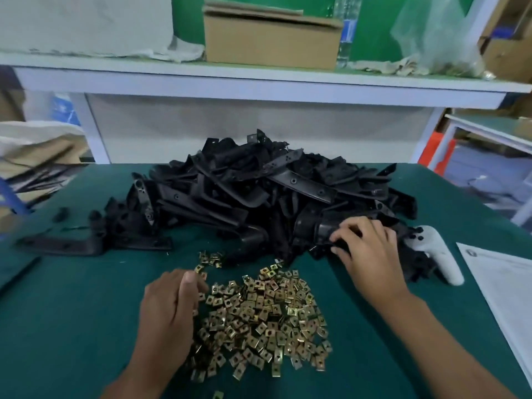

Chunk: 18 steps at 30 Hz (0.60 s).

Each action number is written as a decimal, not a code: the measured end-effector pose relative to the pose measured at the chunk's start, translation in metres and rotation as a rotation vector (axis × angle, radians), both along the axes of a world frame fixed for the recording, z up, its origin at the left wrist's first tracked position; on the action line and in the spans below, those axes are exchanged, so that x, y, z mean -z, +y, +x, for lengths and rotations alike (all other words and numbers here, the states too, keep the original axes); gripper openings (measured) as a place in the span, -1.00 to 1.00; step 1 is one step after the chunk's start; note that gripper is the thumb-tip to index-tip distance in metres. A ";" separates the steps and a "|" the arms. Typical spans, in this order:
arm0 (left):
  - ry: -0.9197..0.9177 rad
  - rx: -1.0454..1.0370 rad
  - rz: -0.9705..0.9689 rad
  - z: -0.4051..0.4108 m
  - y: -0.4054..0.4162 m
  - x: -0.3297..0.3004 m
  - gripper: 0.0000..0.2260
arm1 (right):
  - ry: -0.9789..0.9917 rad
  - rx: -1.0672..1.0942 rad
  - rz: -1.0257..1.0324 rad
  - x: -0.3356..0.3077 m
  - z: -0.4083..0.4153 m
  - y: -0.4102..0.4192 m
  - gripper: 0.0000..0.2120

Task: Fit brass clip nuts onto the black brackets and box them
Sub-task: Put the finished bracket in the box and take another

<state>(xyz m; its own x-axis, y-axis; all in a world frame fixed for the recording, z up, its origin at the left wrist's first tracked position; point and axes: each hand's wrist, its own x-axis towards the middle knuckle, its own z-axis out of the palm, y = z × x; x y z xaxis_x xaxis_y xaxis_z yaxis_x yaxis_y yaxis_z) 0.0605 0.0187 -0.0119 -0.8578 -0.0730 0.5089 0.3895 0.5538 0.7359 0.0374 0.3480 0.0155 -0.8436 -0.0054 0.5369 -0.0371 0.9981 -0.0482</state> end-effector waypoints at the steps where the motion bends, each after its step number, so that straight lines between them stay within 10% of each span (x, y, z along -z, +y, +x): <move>1: 0.011 0.003 0.005 -0.001 0.000 0.001 -0.57 | 0.048 -0.019 -0.004 0.001 -0.001 0.003 -0.84; 8: 0.050 0.002 0.012 -0.003 0.003 0.005 -0.62 | 0.332 -0.156 -0.304 -0.034 0.003 0.004 -0.93; 13: 0.075 -0.008 0.019 -0.002 0.001 0.005 -0.67 | 0.541 -0.317 -0.970 -0.078 0.034 -0.025 -0.87; 18: 0.055 0.098 0.202 0.002 0.007 0.000 -0.66 | -0.564 -0.688 -1.653 -0.085 0.060 -0.058 -0.60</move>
<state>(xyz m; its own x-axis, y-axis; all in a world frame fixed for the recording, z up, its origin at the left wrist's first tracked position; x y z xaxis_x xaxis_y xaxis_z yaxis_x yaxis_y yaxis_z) 0.0623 0.0254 -0.0118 -0.8369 -0.0961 0.5388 0.4769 0.3550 0.8041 0.0972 0.2902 0.1000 -0.9763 -0.2104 0.0504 0.0024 -0.2437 -0.9699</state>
